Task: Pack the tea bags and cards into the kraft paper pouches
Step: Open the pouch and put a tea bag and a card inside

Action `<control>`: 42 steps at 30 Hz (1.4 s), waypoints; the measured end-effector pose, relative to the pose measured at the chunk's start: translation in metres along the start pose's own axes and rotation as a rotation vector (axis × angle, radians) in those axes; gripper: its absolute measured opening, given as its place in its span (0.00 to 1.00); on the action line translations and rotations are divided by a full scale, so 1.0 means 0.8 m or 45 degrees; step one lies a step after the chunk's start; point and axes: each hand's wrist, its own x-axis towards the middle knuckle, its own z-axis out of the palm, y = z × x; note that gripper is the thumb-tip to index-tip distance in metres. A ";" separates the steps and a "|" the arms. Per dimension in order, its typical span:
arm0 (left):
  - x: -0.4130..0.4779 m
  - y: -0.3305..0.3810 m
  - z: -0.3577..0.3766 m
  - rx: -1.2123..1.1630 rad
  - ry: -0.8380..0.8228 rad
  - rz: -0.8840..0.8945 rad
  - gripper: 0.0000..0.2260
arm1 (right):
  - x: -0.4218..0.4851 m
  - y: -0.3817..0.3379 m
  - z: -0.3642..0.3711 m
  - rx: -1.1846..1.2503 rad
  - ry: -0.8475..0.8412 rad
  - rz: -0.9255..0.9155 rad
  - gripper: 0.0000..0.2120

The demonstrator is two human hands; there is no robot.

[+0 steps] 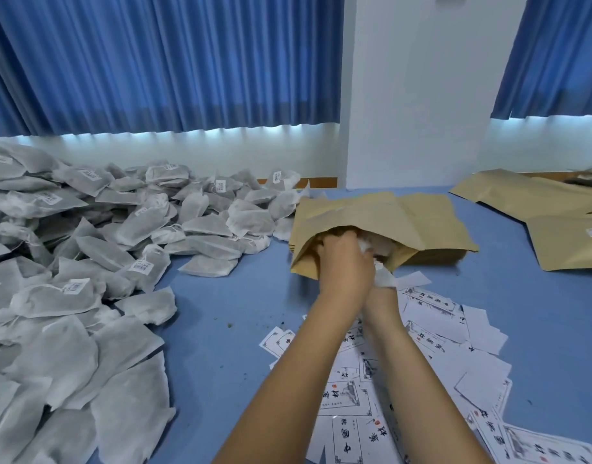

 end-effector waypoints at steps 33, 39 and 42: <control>-0.048 -0.118 -0.016 0.168 -0.725 -0.059 0.18 | 0.022 -0.001 -0.016 -0.023 -0.009 0.145 0.06; -0.040 -0.125 -0.053 -0.077 -0.611 -0.197 0.06 | 0.029 -0.005 -0.024 -0.022 0.014 0.119 0.08; -0.039 -0.130 -0.075 -0.192 -0.686 -0.253 0.04 | 0.029 -0.005 -0.024 -0.031 0.027 0.109 0.05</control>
